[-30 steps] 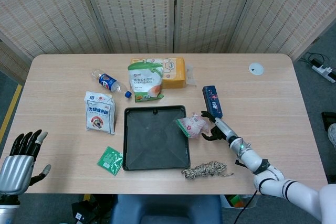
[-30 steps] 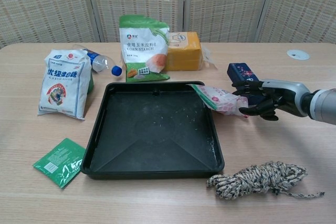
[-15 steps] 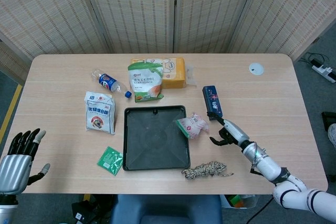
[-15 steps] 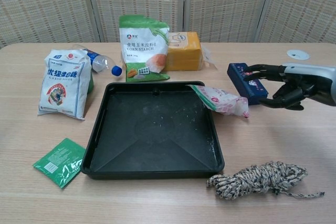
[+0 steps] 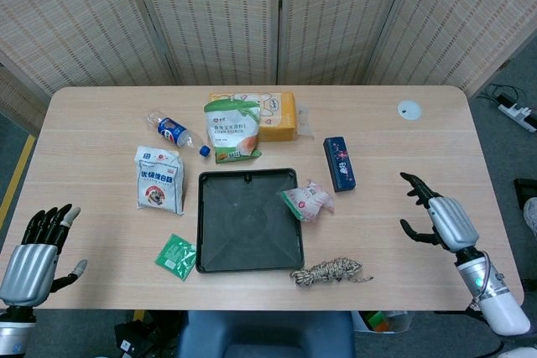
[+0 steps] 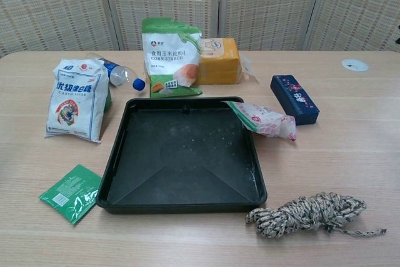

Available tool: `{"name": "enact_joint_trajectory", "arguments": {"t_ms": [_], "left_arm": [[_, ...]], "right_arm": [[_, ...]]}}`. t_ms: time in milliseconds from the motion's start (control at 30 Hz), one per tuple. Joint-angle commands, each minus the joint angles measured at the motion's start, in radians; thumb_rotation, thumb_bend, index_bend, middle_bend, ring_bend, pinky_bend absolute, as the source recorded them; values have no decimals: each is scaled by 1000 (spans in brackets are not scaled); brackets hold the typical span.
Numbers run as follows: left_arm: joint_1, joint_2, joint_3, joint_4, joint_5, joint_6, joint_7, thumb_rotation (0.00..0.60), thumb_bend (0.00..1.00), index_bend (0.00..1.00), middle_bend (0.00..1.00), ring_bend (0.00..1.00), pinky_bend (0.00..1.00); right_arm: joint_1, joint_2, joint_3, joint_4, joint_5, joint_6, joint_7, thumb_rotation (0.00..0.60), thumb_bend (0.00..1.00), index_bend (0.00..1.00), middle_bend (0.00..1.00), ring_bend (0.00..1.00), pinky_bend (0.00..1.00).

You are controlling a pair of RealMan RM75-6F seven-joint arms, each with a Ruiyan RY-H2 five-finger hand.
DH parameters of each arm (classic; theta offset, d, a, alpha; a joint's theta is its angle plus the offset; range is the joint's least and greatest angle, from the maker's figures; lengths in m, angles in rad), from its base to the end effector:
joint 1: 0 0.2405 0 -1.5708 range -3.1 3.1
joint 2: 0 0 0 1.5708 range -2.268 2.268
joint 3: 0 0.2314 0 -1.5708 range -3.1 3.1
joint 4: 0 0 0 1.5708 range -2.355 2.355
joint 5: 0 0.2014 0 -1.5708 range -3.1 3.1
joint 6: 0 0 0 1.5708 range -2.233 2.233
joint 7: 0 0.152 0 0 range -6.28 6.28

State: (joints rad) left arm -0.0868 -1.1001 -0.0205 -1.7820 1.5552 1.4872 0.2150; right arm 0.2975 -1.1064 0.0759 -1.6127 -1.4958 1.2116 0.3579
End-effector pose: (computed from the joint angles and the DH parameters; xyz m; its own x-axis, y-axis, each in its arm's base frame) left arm -0.2475 0.1778 0.1419 0.4593 0.0247 0.8879 0.8863 -0.0796 -0.4563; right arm -0.2549 -0.2464 0.1264 0.0955 -0.2175 0.9714 -0.9890 -0.1310 0.0679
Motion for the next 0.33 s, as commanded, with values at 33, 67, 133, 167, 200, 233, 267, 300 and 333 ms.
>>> {"name": "enact_joint_trajectory", "arguments": {"t_ms": [33,67,133,167,200,233,267,300,333], "left_arm": [[-1,-4,0,0,1,0,1,600,322,8,75,39,0],[-1,-6,0,0,1,1,1,600,322,8,75,39,0],[1,-8,1,0,0,3,-2,600,323,8,75,39,0],[1,-10,1,0,-1,4,-3,600,322,8,74,39,0],[2,-11,2,0,-1,6,-4,600,322,8,75,40,0],[3,-13,1,0,-1,8,-5,600,322,7,74,39,0],[4,-16,1,1,-1,11,-6,600,322,7,75,39,0],[5,-19,1,1,0,13,-7,600,322,8,74,39,0],[6,-21,1,1,1,16,-8,600,322,7,74,40,0]], "right_arm": [[-94,16,-20,-1,3,135,-129,600,428,0,125,146,185],[-110,19,-24,4,6,155,-141,600,427,0,121,137,178],[-130,26,-28,12,10,180,-145,600,428,0,119,132,174],[-144,29,-29,18,12,199,-148,600,428,0,116,129,174],[-154,30,-30,24,13,213,-151,600,428,0,115,128,174],[-163,30,-31,30,13,226,-155,600,428,0,114,127,174],[-175,27,-32,37,11,245,-157,600,428,0,114,127,174],[-184,25,-34,42,10,256,-157,600,428,0,114,127,174],[-192,23,-36,44,11,264,-155,600,428,0,113,127,174]]}}
